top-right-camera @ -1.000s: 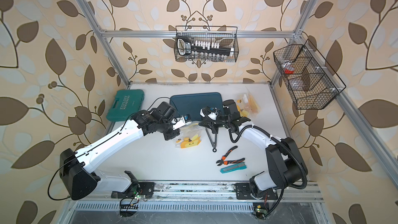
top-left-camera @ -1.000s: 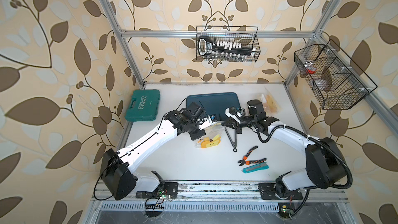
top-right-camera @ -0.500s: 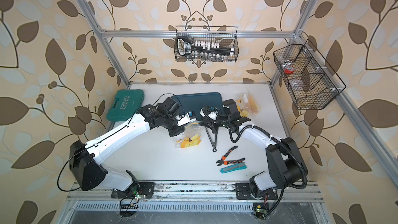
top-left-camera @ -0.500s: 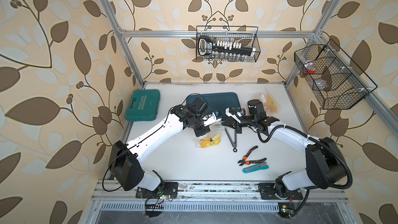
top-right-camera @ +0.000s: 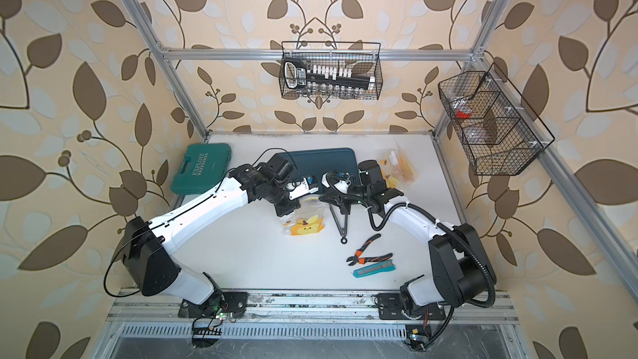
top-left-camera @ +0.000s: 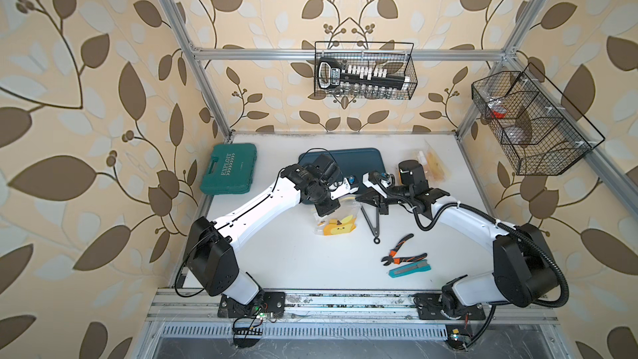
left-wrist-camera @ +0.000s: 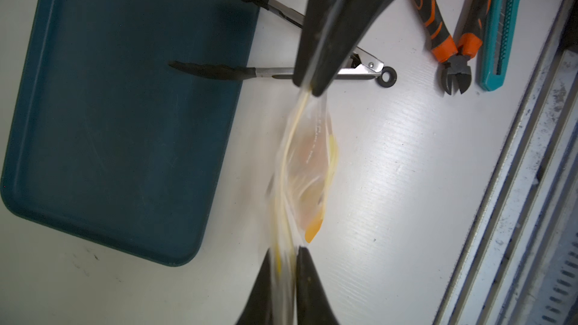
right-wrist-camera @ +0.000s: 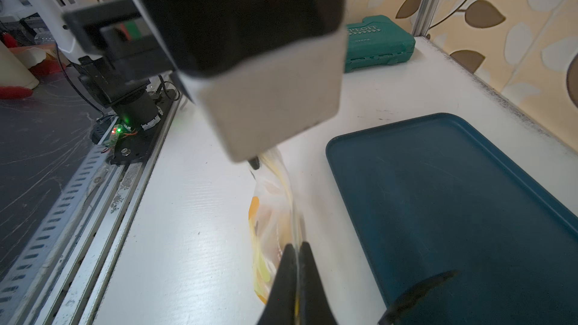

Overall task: Put the cookies into a resealable bag to prevent moisture
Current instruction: Close the ziploc bag at the center of the board.

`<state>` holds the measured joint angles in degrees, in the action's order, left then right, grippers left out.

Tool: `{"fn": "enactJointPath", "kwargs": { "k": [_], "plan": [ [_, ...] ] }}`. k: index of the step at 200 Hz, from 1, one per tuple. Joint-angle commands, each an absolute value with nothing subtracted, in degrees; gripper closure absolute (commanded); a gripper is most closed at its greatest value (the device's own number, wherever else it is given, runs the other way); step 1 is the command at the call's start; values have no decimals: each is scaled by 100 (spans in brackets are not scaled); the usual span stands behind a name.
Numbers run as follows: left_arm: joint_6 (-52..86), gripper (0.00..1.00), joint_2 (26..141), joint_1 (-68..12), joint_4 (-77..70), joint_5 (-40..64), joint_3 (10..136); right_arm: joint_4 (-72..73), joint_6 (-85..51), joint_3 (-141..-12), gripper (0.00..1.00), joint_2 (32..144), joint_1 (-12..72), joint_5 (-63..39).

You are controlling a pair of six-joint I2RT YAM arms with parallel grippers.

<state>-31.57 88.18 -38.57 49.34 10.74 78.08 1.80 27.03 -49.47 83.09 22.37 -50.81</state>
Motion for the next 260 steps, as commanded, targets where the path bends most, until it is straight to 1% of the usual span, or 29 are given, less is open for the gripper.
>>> {"fn": "enactJointPath", "kwargs": {
  "k": [1, 17, 22, 27, 37, 59, 63, 67, 76, 92, 98, 103, 111, 116, 136, 143, 149, 163, 170, 180, 187, 195, 203, 220, 225, 233, 242, 248, 260],
  "plan": [
    [-3139, 100, 8863, -3868, 4871, 1319, 8114, 245, 2713, -4878, 100, 8218, 2236, -5221],
    [-3128, 100, 8921, -3885, 4889, 1407, 8198, 255, 2710, -4867, 100, 8213, 2234, -5221],
    [-3106, 87, 8932, -3887, 4868, 1381, 8209, 255, 2712, -4870, 100, 8210, 2240, -5220],
    [-3094, 83, 8933, -3886, 4830, 1361, 8208, 255, 2713, -4866, 100, 8209, 2237, -5216],
    [-3123, 100, 8944, -3885, 4821, 1401, 8208, 255, 2709, -4866, 100, 8201, 2233, -5221],
    [-3104, 100, 9031, -3896, 4825, 1368, 8269, 249, 2699, -4869, 100, 8200, 2237, -5223],
    [-3076, 88, 9050, -3899, 4825, 1327, 8286, 248, 2703, -4855, 100, 8201, 2238, -5227],
    [-3057, 85, 9059, -3899, 4810, 1283, 8289, 263, 2706, -4852, 100, 8194, 2236, -5228],
    [-3088, 100, 9079, -3899, 4811, 1292, 8297, 264, 2703, -4858, 100, 8192, 2238, -5222],
    [-3076, 100, 9117, -3915, 4810, 1305, 8360, 263, 2706, -4859, 100, 8183, 2233, -5238],
    [-3068, 86, 9123, -3912, 4796, 1287, 8372, 261, 2704, -4852, 100, 8183, 2237, -5231],
    [-3054, 82, 9130, -3914, 4760, 1254, 8371, 264, 2704, -4852, 100, 8183, 2240, -5231],
    [-3065, 90, 9151, -3925, 4745, 1225, 8389, 264, 2699, -4852, 100, 8175, 2233, -5234],
    [-3079, 100, 9160, -3927, 4761, 1223, 8413, 264, 2705, -4852, 100, 8174, 2234, -5235],
    [-3116, 100, 9249, -3920, 4842, 1202, 8522, 271, 2700, -4850, 100, 8170, 2240, -5226],
    [-3115, 88, 9272, -3921, 4851, 1160, 8558, 268, 2703, -4851, 100, 8165, 2233, -5231],
    [-3113, 85, 9281, -3924, 4844, 1138, 8571, 271, 2699, -4846, 100, 8163, 2233, -5231],
    [-3175, 100, 9301, -3925, 4858, 1207, 8602, 280, 2701, -4842, 100, 8148, 2236, -5237],
    [-3186, 100, 9311, -3926, 4869, 1275, 8634, 274, 2690, -4838, 100, 8156, 2233, -5234],
    [-3192, 81, 9333, -3936, 4894, 1358, 8672, 281, 2690, -4842, 100, 8157, 2235, -5236],
    [-3190, 79, 9342, -3930, 4880, 1413, 8682, 293, 2694, -4838, 100, 8158, 2235, -5241],
    [-3206, 85, 9347, -3934, 4853, 1469, 8676, 291, 2690, -4838, 100, 8156, 2239, -5238],
    [-3235, 100, 9347, -3934, 4856, 1555, 8691, 291, 2693, -4843, 100, 8157, 2240, -5243],
    [-3276, 100, 9393, -3930, 4884, 1724, 8749, 292, 2688, -4843, 100, 8150, 2241, -5246],
    [-3258, 88, 9404, -3930, 4878, 1743, 8762, 290, 2685, -4845, 100, 8155, 2238, -5247],
    [-3235, 82, 9416, -3936, 4840, 1753, 8764, 290, 2681, -4851, 100, 8161, 2245, -5263],
    [-3255, 88, 9419, -3937, 4824, 1821, 8778, 290, 2684, -4853, 100, 8162, 2250, -5266],
    [-3266, 100, 9432, -3943, 4825, 1856, 8794, 290, 2687, -4855, 100, 8166, 2248, -5268],
    [-3287, 100, 9468, -3940, 4860, 1948, 8849, 276, 2684, -4853, 100, 8170, 2246, -5265]
  ]
}}
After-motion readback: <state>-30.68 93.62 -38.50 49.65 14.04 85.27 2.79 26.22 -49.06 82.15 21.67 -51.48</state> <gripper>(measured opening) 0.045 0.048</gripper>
